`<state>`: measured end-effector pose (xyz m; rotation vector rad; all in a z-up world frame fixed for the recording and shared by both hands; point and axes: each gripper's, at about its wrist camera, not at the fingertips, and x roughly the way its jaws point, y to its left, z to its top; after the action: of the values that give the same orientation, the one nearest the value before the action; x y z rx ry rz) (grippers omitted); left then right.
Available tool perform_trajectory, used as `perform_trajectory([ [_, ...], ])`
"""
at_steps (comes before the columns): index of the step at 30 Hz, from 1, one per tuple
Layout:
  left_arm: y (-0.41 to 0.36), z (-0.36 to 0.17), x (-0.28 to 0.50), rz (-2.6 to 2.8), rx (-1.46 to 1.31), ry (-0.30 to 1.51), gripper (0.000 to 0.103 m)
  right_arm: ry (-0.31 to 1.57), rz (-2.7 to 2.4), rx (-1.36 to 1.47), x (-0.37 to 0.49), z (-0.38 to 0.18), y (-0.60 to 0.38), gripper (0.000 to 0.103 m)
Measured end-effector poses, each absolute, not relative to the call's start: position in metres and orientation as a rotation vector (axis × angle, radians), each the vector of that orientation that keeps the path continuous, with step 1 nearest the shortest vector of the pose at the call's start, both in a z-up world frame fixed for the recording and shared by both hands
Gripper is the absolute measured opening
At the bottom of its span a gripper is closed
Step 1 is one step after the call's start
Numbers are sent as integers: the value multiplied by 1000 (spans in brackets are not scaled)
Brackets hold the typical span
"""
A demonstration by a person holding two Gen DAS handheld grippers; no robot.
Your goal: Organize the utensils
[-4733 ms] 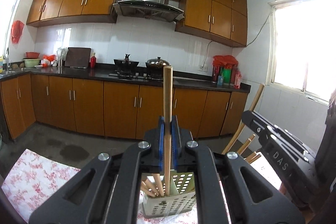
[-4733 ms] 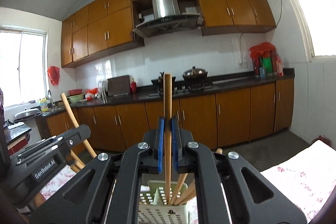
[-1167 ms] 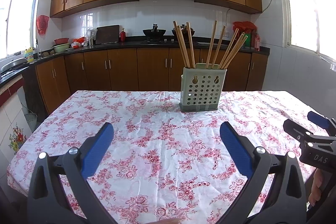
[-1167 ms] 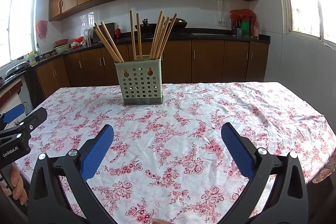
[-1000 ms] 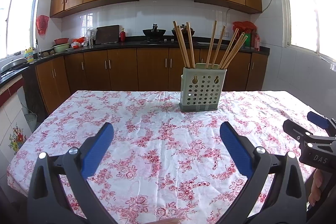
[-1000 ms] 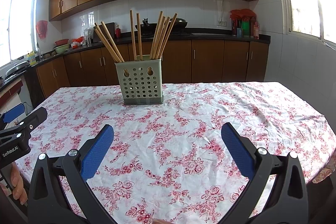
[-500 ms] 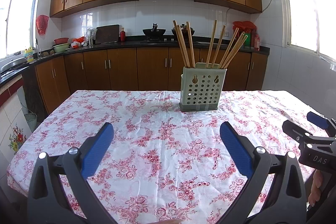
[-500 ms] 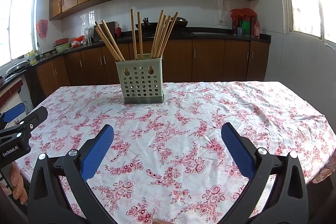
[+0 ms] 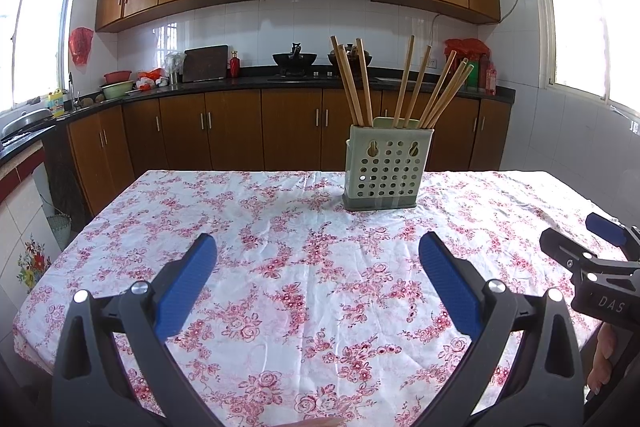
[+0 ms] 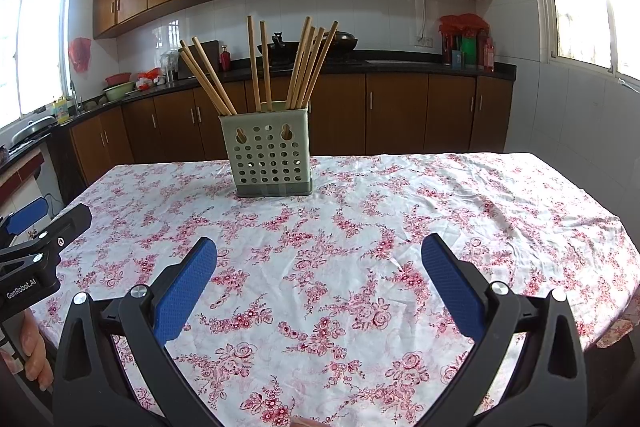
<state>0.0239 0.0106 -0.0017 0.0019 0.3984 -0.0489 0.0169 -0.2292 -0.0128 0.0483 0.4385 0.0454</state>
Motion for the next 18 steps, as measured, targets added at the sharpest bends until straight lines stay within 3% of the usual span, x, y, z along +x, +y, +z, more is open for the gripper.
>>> perform_trajectory([
  [18, 10, -6, 24, -46, 9, 395, 99, 442, 45, 53, 15, -16, -229, 101],
])
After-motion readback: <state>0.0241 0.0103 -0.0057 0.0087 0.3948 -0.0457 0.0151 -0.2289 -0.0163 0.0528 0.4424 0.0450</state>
